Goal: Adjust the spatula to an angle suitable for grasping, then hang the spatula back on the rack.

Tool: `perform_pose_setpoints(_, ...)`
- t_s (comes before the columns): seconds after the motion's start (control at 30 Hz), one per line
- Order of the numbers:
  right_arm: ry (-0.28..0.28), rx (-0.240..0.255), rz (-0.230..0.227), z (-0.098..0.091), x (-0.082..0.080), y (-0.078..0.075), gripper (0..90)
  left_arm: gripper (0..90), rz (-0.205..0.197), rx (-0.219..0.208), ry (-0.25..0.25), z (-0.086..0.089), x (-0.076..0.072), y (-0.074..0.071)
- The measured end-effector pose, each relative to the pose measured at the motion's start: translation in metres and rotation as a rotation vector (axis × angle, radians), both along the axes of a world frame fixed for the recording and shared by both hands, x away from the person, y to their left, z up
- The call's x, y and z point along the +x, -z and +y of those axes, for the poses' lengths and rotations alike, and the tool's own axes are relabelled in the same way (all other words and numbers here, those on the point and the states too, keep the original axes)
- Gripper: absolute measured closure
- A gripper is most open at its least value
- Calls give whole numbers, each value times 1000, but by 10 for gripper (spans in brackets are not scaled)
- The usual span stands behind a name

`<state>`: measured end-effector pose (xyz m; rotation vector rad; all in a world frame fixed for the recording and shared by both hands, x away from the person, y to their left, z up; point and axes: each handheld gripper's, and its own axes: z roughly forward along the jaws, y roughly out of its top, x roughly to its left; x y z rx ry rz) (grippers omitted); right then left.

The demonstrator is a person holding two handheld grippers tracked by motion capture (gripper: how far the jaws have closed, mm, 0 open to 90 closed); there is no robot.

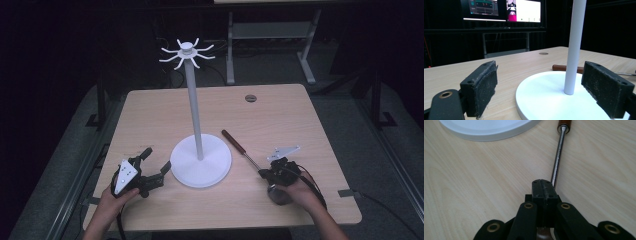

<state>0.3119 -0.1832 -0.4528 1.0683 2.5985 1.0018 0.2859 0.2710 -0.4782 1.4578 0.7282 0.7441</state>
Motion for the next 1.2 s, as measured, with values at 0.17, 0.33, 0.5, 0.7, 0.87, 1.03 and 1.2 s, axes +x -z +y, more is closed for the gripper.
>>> perform_pose_setpoints(0.17, 18, -16, -12, -5, 2, 0, 896, 127, -1, 0, 0, 0, 0, 0)
perform_pose_setpoints(0.33, 36, -30, -23, -12, 6, 1, 896, 126, -3, 0, 0, 0, 0, 0)
perform_pose_setpoints(0.5, 59, -57, -40, -19, 10, 1, 896, 127, -3, 0, 1, 0, 0, 0)
perform_pose_setpoints(0.7, 73, -52, -31, -23, 13, 2, 895, 127, -2, -1, 0, 0, 0, 0)
perform_pose_setpoints(0.87, 70, 11, -24, -25, 15, -5, 826, 127, 3, -1, -2, 0, 0, 0)
perform_pose_setpoints(1.03, 62, 35, 16, -21, 26, -12, 728, 127, -1, -1, -3, 0, 0, 0)
perform_pose_setpoints(1.2, 50, 23, 35, -13, 36, -19, 694, 127, 2, 1, -4, 0, 0, 0)
